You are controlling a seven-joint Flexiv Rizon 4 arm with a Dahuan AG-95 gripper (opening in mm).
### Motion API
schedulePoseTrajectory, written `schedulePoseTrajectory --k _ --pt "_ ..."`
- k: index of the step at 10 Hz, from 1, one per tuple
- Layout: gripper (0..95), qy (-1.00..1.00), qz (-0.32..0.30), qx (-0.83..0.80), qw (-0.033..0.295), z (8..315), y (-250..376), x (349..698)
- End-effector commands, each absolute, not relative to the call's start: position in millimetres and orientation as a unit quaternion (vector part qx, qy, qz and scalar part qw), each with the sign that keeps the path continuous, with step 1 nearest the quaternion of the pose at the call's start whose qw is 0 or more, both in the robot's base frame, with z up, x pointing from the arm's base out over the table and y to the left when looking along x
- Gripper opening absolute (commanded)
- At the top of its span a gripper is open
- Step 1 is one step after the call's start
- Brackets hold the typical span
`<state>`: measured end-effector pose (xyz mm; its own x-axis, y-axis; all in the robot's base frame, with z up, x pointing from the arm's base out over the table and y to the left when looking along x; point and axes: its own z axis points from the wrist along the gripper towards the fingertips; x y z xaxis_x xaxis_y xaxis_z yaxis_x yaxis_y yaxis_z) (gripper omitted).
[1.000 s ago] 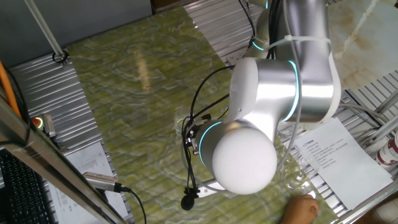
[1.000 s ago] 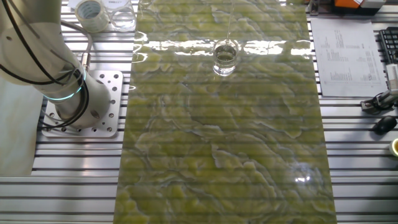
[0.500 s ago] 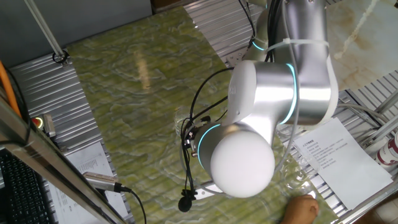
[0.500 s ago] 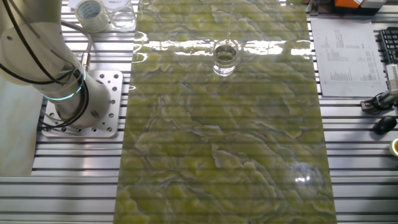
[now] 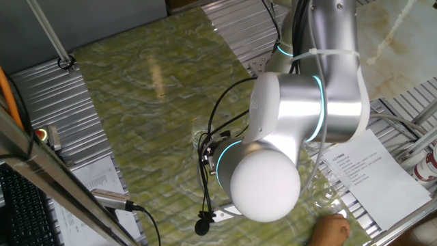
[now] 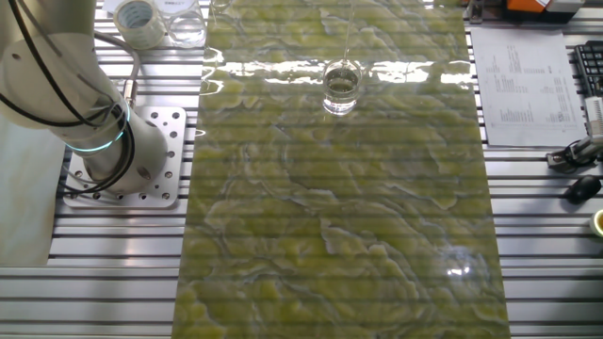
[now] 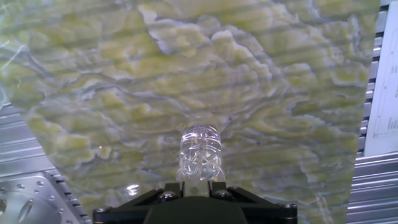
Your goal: Stir the beaker with a glass rod
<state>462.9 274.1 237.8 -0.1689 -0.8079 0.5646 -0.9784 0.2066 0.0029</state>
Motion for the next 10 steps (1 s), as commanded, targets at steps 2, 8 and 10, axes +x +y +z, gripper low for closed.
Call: schedulePoseTrajectory --k 2,8,10 --pt "19.0 -0.739 0.184 0.606 0.23 234.2 274.1 464.0" --pt "0.0 -0.736 0.189 0.608 0.231 229.4 273.7 464.4" --pt "0.0 -0.733 0.192 0.611 0.229 228.1 273.7 464.7"
